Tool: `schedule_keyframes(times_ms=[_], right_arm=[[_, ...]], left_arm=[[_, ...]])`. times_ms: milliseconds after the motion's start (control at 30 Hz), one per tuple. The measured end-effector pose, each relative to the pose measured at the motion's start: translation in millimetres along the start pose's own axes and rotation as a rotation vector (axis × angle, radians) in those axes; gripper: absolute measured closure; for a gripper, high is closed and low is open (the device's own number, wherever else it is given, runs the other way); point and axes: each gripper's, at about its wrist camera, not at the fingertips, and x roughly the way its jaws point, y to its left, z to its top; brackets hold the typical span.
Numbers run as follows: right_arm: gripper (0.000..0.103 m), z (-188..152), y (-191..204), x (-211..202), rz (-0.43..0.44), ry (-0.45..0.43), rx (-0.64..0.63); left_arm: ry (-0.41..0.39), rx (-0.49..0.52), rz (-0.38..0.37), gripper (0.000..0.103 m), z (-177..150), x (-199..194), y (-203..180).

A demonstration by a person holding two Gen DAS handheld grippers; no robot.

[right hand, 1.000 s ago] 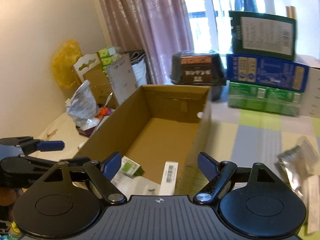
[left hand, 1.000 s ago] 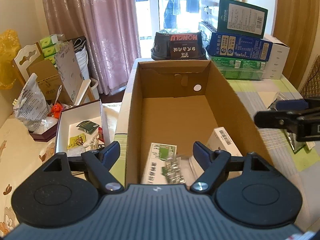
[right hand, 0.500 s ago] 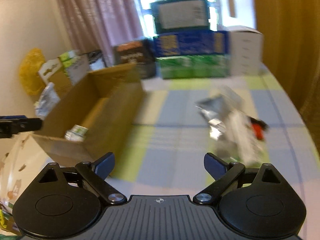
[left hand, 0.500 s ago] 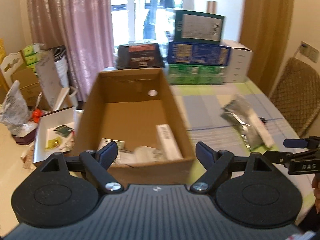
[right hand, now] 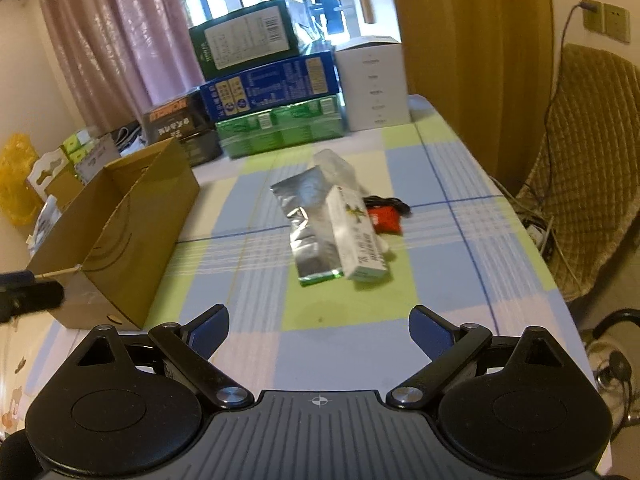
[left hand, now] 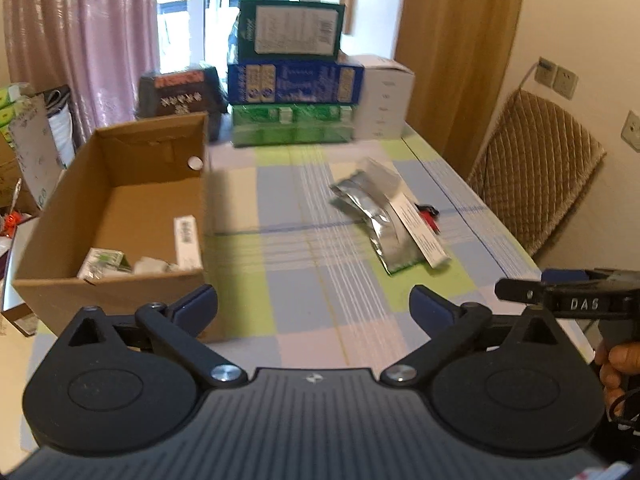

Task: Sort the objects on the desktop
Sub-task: 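Return both tools to the foil bag and white box on the table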

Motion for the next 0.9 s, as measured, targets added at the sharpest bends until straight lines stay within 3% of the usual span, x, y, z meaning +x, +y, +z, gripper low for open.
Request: schedule_keyframes(times_ms=[300,900], right_arm=[[0.009,-8,-8,-2,-0.004,0.017,0.005],[0.008,-6,-21,14,-0.023,0.030,-0.002]], left_arm=[[0.091,0.014,-0.030,0.002,-24,22,-27],[0.029,0.020,0.045,0.002,-24,45,-40]])
